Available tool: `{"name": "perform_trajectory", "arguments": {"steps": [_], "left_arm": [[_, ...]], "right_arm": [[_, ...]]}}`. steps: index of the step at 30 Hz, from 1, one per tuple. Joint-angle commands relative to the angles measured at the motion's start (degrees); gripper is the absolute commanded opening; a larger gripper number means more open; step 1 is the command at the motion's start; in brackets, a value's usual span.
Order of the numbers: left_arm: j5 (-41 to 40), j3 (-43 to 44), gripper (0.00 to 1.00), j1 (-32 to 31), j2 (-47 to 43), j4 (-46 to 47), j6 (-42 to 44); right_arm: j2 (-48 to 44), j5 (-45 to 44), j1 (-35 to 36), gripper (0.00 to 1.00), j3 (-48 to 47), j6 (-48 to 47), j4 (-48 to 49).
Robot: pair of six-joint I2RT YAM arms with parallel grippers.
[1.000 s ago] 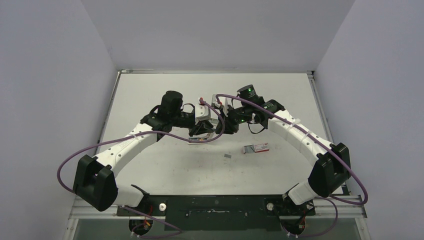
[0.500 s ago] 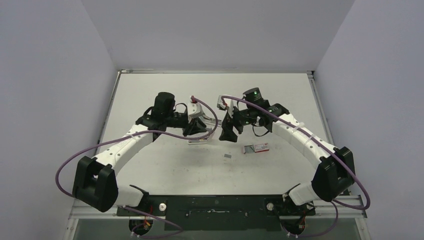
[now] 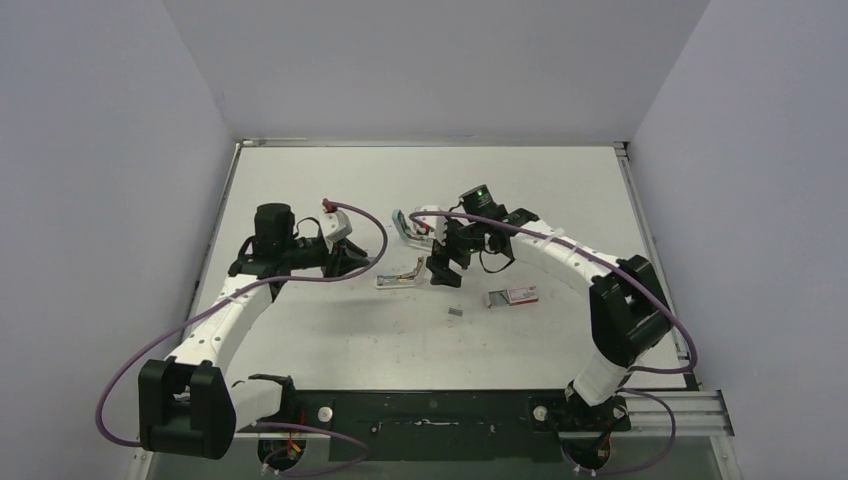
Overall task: Load the staples into the stapler
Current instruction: Move the stapler to the center of the board.
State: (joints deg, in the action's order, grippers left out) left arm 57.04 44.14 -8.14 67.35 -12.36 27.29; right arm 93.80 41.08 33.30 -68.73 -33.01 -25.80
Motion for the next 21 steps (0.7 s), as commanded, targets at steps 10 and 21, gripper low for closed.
{"name": "perform_trajectory", "arguments": {"steps": [10,21], "left_arm": [[3.59,-2.24,0.00,1.46,-1.51,3.98,-1.89],[3.44,-3.55,0.04,1.55,-0.68,5.07,1.69]], "right_arm": [[8.39,-5.65,4.84,0.89,-5.96,-8.78,4.68],[10.68,-4.19,5.01,0.61,-6.78,-9.20,4.41]]}}
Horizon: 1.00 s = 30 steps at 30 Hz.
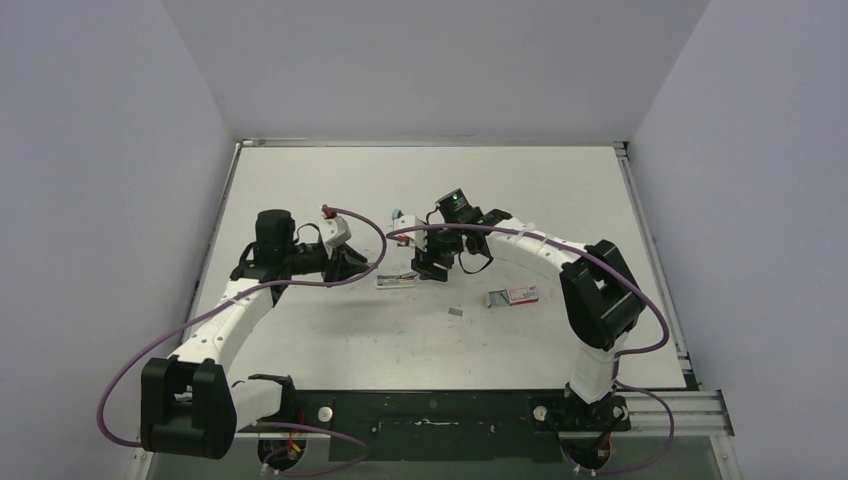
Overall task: Load the staples into the stapler
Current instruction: Move the stapler to the center of the board.
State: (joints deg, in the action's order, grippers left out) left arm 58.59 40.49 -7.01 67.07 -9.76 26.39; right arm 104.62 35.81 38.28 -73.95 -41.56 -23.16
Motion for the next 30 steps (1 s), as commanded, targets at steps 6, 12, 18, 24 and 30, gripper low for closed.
{"name": "perform_trajectory", "arguments": {"steps": [6,12,18,24,30], "left_arm": [[2.15,1.07,0.04,0.41,1.88,1.57,4.63],[2.59,1.85,0.04,0.44,3.62,0.57,6.38],[2.80,2.40,0.03,0.34,4.58,0.20,8.54],[3.71,5.30,0.03,0.12,7.13,-3.71,12.00],[3.79,7.17,0.03,-2.31,8.90,-7.49,15.07]], "right_arm": [[-0.44,1.52,0.04,0.49,-1.37,0.54,1.68],[-0.94,2.31,0.12,0.39,-1.19,3.20,1.51],[-3.10,1.76,0.68,0.33,1.03,7.23,2.65],[-7.51,-1.18,2.29,0.26,6.10,14.19,6.03],[-13.74,-5.82,3.61,0.23,11.01,21.43,7.32]]}}
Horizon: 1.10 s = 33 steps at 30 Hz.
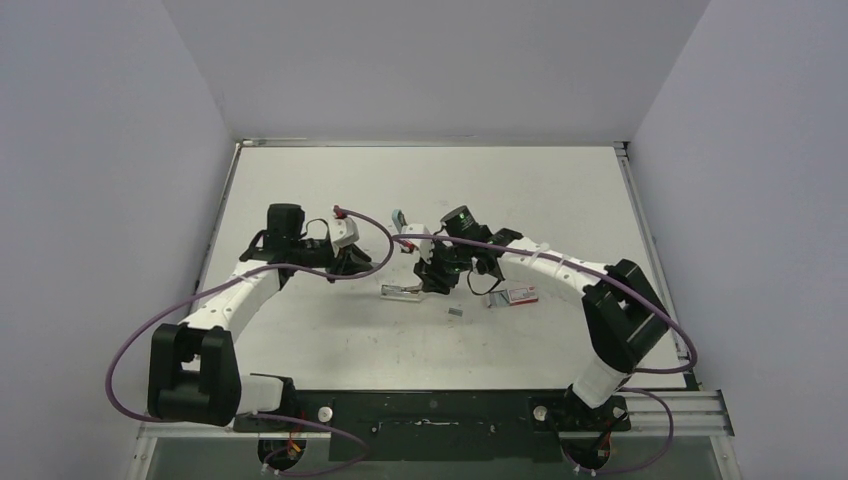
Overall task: Load the staples into the stapler
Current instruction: Move the stapler to the center of the board.
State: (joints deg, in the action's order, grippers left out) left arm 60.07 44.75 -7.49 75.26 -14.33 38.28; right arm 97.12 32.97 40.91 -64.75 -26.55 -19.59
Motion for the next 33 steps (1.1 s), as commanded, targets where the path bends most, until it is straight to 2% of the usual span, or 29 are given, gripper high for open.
{"name": "perform_trajectory", "arguments": {"steps": [1,5,11,21,26,33], "left_arm": [[1.73,3.09,0.03,-2.68,0.94,-3.07,3.34],[1.32,3.42,0.03,-5.95,2.20,-3.11,4.59],[2.61,2.36,0.02,-9.84,3.83,2.20,4.23],[1.82,3.60,0.01,-11.94,7.21,5.05,5.88],[1.71,3.66,0.01,-12.93,8.38,5.43,6.48],[2.06,5.53,0.01,-13.62,9.87,0.96,11.63]], "right_arm": [[-7.54,-3.99,1.37,0.23,2.72,7.48,3.92],[-12.11,-7.40,2.56,0.23,6.92,11.49,4.81],[-15.31,-13.44,4.66,0.21,12.43,15.67,6.59],[-17.66,-12.21,4.89,0.26,16.45,18.33,8.27],[-17.79,-10.62,4.89,0.35,16.58,18.03,8.25],[-18.92,-9.37,4.89,0.59,17.34,14.93,8.55]]}}
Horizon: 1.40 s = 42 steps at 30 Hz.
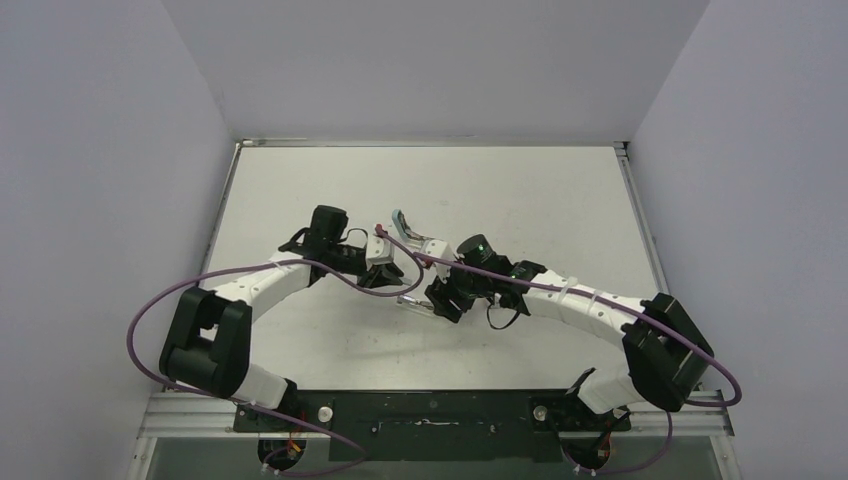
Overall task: Load the staples into the stapler
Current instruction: Move the stapler to the center of the board.
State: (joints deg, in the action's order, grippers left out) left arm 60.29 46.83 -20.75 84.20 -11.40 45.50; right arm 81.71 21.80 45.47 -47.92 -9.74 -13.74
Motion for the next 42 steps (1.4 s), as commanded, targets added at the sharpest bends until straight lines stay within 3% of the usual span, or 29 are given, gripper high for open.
{"name": "perform_trajectory", "arguments": {"steps": [1,10,18,29,42], "left_arm": [[1.85,3.62,0.01,-0.34,1.16,-2.25,4.80],[1.85,4.31,0.01,-0.67,2.13,-5.10,9.14],[1.53,6.59,0.01,-1.54,4.14,-9.57,13.86],[0.65,13.90,0.00,-4.06,9.67,-24.72,25.31],[-7.90,16.36,0.00,-7.28,11.00,-28.30,28.61]], "right_arm": [[-3.61,2.18,0.38,0.61,0.60,-2.22,2.74],[-5.55,7.78,-0.37,0.77,0.88,-6.11,2.14],[-9.92,19.27,-7.00,0.80,-2.53,-10.41,-1.06],[-12.72,22.89,-16.62,0.80,-4.11,-13.45,-3.86],[-10.67,23.78,-17.50,0.79,-4.25,-14.36,-4.62]]}}
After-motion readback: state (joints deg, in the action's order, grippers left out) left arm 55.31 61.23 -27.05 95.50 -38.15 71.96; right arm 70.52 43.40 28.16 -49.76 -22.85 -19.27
